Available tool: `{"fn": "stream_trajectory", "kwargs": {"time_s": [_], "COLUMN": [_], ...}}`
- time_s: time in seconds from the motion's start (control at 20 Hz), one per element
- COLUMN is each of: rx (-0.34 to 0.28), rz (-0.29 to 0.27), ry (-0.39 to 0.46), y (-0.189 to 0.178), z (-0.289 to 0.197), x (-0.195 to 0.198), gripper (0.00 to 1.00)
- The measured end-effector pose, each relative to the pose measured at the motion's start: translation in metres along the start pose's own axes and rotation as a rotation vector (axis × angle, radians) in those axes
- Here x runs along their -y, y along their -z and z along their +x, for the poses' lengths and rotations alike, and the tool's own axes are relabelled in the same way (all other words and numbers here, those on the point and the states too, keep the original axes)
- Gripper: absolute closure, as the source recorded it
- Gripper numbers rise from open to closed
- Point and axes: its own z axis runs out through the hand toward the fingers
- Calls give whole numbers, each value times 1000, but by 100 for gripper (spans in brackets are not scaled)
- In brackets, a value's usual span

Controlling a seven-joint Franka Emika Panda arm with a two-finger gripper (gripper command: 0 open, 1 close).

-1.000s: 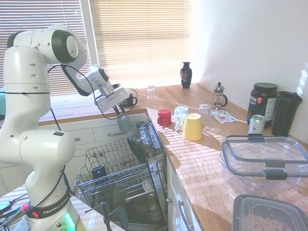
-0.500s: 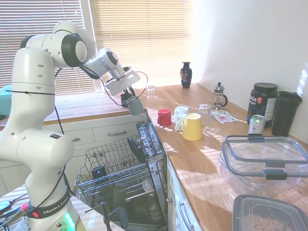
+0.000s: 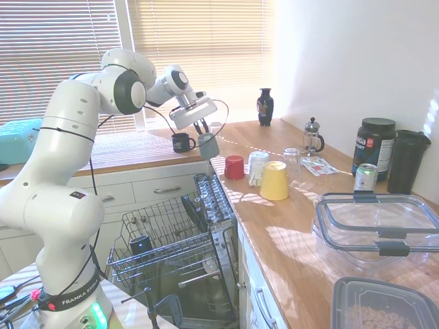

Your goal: Take a mug cup out of the rack

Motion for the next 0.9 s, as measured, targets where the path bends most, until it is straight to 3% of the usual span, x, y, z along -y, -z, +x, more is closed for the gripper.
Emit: {"fn": "stream_trajectory", "kwargs": {"time_s": [0.4,0.75,0.8,0.9], "rx": [62,69,72,79], "rz": [1,7,7,9], "ry": [12,18,20,18], "y": [-61,-69,-71,-76], "z": [15,33,35,39], "x": [-1,-21,-22,-21], "gripper": [100,100,0,0]}}
